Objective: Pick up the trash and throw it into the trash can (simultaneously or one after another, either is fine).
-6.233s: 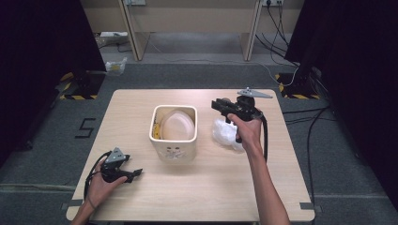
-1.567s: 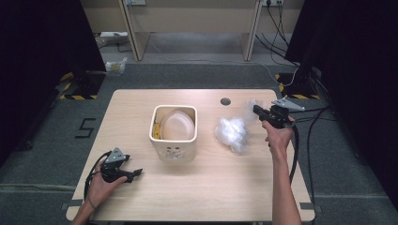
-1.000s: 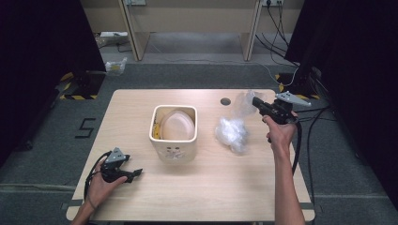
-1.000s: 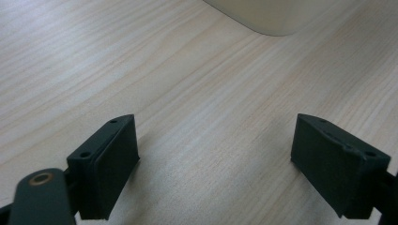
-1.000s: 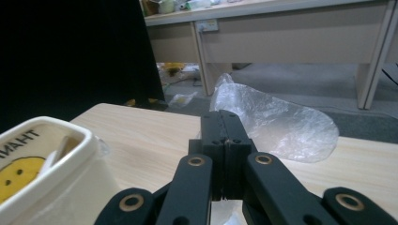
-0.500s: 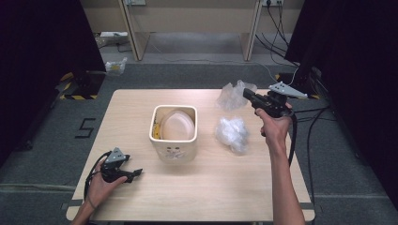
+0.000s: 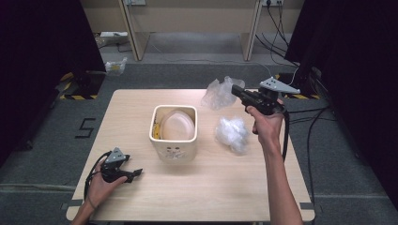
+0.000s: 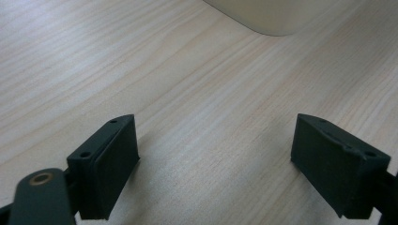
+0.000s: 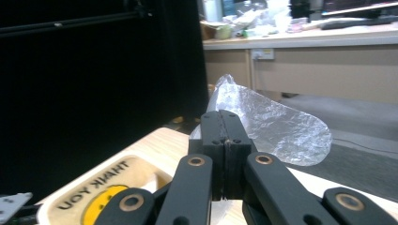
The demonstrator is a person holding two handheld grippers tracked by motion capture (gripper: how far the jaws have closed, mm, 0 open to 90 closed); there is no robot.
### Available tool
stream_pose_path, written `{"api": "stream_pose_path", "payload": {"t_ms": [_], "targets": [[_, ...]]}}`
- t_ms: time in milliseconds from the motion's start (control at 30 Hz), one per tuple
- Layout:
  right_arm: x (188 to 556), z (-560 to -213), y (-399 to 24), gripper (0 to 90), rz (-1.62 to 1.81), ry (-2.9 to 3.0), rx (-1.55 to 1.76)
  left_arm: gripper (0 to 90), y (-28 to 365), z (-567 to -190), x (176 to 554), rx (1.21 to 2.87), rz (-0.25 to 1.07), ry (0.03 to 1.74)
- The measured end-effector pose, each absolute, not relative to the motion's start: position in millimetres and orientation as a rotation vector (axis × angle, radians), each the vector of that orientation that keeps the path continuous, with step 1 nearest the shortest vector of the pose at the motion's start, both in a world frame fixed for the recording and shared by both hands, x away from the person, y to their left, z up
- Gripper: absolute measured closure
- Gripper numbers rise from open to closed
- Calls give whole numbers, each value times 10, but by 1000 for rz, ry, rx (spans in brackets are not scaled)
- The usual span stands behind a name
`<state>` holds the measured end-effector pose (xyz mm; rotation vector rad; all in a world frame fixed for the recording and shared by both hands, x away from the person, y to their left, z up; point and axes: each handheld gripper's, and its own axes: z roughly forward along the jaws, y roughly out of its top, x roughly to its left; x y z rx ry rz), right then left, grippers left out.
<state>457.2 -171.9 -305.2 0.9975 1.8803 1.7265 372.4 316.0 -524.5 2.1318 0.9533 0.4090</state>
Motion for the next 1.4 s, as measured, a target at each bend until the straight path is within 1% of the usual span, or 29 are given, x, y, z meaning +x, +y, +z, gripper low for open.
{"api": "stream_pose_path", "payload": {"t_ms": [400, 533, 767, 1233, 1300, 1400], "targets": [[4536, -3019, -1323, 900, 1786, 1977, 902, 142, 3159, -5246, 3724, 2131, 410, 954], [4556, -3102, -1115, 900, 1770, 2045, 874, 142, 3158, -5247, 3724, 2130, 412, 953], [4592, -3193, -906, 900, 1746, 2115, 854, 142, 3161, -5244, 3724, 2135, 408, 953], [4648, -3416, -618, 900, 1716, 2237, 847, 143, 3159, -5245, 3723, 2132, 410, 953], [4657, -3447, -597, 878, 1712, 2257, 857, 143, 3158, -5247, 3723, 2129, 413, 953], [4675, -3487, -597, 761, 1712, 2268, 883, 142, 3160, -5245, 3723, 2133, 410, 952]]}}
